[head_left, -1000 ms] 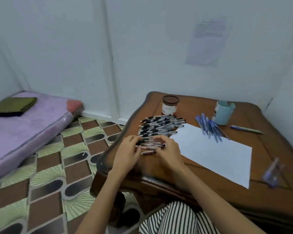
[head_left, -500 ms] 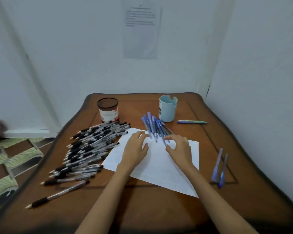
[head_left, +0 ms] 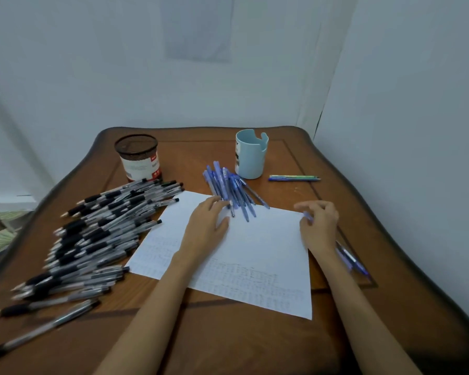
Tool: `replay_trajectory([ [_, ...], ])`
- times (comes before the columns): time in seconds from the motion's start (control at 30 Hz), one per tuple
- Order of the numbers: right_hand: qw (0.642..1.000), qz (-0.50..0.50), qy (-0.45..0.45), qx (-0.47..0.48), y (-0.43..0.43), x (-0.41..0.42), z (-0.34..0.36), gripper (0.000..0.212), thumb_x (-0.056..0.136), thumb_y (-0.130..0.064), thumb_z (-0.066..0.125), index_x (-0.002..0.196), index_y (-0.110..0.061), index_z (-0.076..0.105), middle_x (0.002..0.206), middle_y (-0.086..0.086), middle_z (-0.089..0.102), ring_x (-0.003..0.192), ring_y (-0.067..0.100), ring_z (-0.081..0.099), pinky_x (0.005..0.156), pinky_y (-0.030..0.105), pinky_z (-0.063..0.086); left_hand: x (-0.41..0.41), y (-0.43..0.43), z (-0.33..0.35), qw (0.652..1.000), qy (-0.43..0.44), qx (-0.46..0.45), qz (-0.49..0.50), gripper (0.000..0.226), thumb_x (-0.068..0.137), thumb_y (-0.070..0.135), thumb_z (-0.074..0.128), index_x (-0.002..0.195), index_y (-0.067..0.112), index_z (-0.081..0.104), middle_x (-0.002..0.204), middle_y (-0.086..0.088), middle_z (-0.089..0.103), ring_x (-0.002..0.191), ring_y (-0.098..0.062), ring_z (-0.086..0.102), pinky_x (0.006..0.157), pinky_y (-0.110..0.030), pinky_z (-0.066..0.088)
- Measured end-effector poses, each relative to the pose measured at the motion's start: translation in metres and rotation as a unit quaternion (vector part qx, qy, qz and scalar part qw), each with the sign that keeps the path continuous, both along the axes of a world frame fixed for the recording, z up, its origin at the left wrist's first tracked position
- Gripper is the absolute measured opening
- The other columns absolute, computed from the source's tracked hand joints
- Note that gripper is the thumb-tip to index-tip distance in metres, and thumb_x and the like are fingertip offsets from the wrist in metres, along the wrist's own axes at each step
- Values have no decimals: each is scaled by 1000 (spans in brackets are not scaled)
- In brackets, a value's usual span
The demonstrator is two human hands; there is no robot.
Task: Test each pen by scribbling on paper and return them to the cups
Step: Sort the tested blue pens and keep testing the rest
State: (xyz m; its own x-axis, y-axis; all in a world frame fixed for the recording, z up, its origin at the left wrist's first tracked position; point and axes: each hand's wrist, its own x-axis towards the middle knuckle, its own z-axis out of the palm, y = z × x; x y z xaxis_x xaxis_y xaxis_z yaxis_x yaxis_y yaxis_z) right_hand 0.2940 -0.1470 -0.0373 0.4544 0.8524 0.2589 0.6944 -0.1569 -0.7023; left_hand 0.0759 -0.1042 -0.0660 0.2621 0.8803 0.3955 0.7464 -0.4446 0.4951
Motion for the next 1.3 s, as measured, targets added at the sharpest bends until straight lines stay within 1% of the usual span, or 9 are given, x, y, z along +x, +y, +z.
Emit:
replay_trajectory([
  [0.07,999,7,32,14,6,-2,9,22,87,0,62,104,-12,68,123,11,52,114,23,50,81,18,37,-2,0,0,1000,-5,-8,2,36,93,15,52,129,12,54,138,-5,46,126,-20,41,103,-28,32],
  [0.27,994,-4,-63,-89,-9,22,11,22,83,-28,71,102,-19,67,112,7,64,101,23,55,82,32,47,-2,1,0,1000,-4,-8,9,35,93,15,52,127,12,55,136,-4,48,123,-19,45,101,-29,34],
  [0.43,997,10,-46,-64,-13,19,6,21,81,-22,73,100,-13,69,99,8,68,77,14,54,57,15,36,-2,1,1,1000,-7,-12,10,34,92,14,53,126,11,56,135,-4,49,122,-20,46,101,-31,36],
  [0.63,984,14,-116,-133,-1,10,14,27,87,-26,67,112,-16,67,107,5,68,77,11,52,51,14,31,-4,3,2,1000,-15,-20,6,34,92,11,51,126,12,55,134,-3,49,123,-18,44,100,-27,35],
  [0.7,991,45,-71,-109,6,5,19,20,85,-20,68,103,-12,71,99,7,69,74,12,53,53,16,35,-9,4,6,999,-32,-18,9,33,93,12,50,125,13,55,133,-1,48,123,-16,43,97,-23,33],
  [0.8,988,96,109,-49,18,-14,34,7,85,-12,66,79,-10,67,70,3,61,58,8,50,51,17,38,-23,8,15,998,-66,-4,24,28,94,12,51,121,13,59,127,-1,53,118,-15,47,90,-18,31],
  [0.93,890,118,439,-27,37,-67,41,32,92,0,50,63,-11,40,39,-4,34,29,4,28,31,15,23,-42,11,19,992,-109,-22,57,22,95,12,50,111,12,66,115,-1,64,109,-16,56,82,-17,34],
  [1.13,867,189,459,-42,37,-114,11,33,93,-24,58,64,-10,54,42,0,50,40,11,53,45,23,52,-49,15,12,992,-98,-38,63,23,96,21,50,108,17,69,113,3,67,107,-14,58,85,-26,42],
  [1.3,890,204,401,-67,38,-120,6,39,93,-43,50,72,-14,66,60,7,64,52,20,62,55,28,54,-46,10,10,988,-144,-17,47,42,92,38,36,97,14,70,95,2,69,89,-12,60,76,-27,44],
])
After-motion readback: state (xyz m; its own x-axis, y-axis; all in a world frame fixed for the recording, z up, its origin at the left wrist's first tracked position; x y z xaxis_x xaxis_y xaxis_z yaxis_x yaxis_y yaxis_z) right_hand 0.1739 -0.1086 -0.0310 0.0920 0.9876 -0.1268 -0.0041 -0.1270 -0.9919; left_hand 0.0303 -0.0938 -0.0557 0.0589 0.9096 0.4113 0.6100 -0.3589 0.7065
